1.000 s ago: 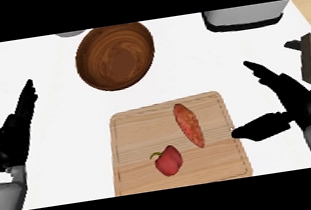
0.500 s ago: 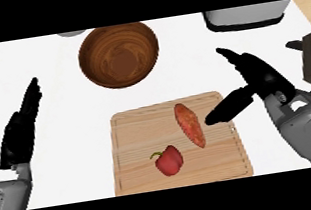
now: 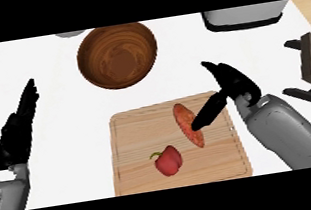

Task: Pick the sweet potato from the cutting board and place it in the tiered basket

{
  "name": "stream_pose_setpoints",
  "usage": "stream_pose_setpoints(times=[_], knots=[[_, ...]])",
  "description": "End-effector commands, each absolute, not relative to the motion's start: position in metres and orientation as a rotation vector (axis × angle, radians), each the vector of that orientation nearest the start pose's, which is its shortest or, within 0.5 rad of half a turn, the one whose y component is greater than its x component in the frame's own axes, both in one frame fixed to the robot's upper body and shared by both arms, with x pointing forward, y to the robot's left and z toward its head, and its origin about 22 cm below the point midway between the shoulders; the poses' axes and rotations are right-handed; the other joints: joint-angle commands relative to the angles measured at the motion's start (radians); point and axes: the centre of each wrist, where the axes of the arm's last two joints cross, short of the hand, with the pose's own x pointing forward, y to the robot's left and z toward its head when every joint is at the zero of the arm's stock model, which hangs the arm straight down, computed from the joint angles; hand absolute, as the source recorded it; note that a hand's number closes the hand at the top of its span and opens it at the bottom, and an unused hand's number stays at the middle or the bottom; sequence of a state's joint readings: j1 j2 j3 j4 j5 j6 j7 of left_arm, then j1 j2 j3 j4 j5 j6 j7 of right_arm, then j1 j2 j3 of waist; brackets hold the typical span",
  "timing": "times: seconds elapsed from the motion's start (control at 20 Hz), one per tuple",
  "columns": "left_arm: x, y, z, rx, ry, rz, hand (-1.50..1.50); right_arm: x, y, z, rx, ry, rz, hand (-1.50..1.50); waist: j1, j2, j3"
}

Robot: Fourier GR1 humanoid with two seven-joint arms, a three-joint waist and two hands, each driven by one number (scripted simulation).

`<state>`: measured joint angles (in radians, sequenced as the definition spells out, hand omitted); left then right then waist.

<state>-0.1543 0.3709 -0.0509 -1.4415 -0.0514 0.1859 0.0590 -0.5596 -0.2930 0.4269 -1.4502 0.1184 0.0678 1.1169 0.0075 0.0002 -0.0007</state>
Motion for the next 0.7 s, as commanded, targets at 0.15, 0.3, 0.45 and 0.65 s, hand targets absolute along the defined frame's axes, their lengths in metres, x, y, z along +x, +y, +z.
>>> stream_pose_setpoints(times=[0.15,0.3,0.45,0.65], knots=[[0.274,0.294,0.032,0.437,-1.533,-0.214,0.00,0.315,-0.136,0.104,-0.469,-0.648,0.756,-1.50,-0.007,-0.003,0.000],[0.281,0.298,0.028,0.422,-1.530,-0.239,0.00,0.318,-0.112,0.093,-0.482,-0.659,0.788,-1.50,-0.004,0.000,0.000],[0.280,0.299,0.029,0.441,-1.528,-0.239,0.00,0.301,-0.111,0.103,-0.531,-0.654,0.841,-1.50,-0.010,-0.004,0.000],[0.275,0.282,0.025,0.427,-1.530,-0.220,0.00,0.306,-0.115,0.091,-0.575,-0.656,0.848,-1.50,-0.007,-0.002,0.000]])
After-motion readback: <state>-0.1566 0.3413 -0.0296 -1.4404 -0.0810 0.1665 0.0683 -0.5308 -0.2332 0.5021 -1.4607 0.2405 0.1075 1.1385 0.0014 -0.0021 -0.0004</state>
